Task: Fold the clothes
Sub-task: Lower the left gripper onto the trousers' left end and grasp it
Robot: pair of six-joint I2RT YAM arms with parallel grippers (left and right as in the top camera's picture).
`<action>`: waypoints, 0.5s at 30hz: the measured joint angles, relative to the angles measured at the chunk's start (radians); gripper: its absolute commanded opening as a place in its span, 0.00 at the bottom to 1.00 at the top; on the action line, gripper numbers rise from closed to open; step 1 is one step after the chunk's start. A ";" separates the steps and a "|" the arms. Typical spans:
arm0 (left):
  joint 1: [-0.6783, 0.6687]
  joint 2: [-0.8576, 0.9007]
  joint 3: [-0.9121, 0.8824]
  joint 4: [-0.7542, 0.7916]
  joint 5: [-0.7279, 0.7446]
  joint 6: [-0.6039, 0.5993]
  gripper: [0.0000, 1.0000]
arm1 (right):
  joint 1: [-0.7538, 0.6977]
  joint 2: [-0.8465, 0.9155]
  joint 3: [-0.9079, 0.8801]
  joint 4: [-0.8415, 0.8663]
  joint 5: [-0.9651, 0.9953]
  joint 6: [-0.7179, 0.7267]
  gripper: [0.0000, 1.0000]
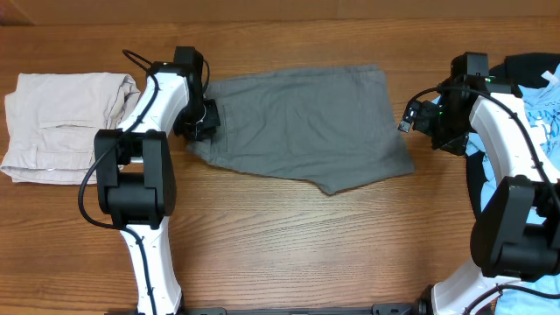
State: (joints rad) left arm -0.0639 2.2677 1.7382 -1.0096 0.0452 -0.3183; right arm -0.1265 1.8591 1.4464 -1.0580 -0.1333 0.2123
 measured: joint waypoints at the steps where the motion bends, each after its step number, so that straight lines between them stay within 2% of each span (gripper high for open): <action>1: 0.000 0.000 0.002 -0.003 0.009 0.009 0.06 | 0.000 0.000 0.000 0.000 0.001 0.000 1.00; 9: -0.002 0.037 0.104 -0.157 -0.020 0.039 0.04 | 0.000 0.000 0.000 0.000 0.000 0.000 1.00; 15: -0.002 0.039 0.294 -0.261 -0.042 0.066 0.05 | 0.000 0.000 0.000 0.000 0.000 0.000 1.00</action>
State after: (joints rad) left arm -0.0658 2.3062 2.0323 -1.2709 0.0029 -0.2520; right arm -0.1265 1.8591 1.4464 -1.0580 -0.1329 0.2127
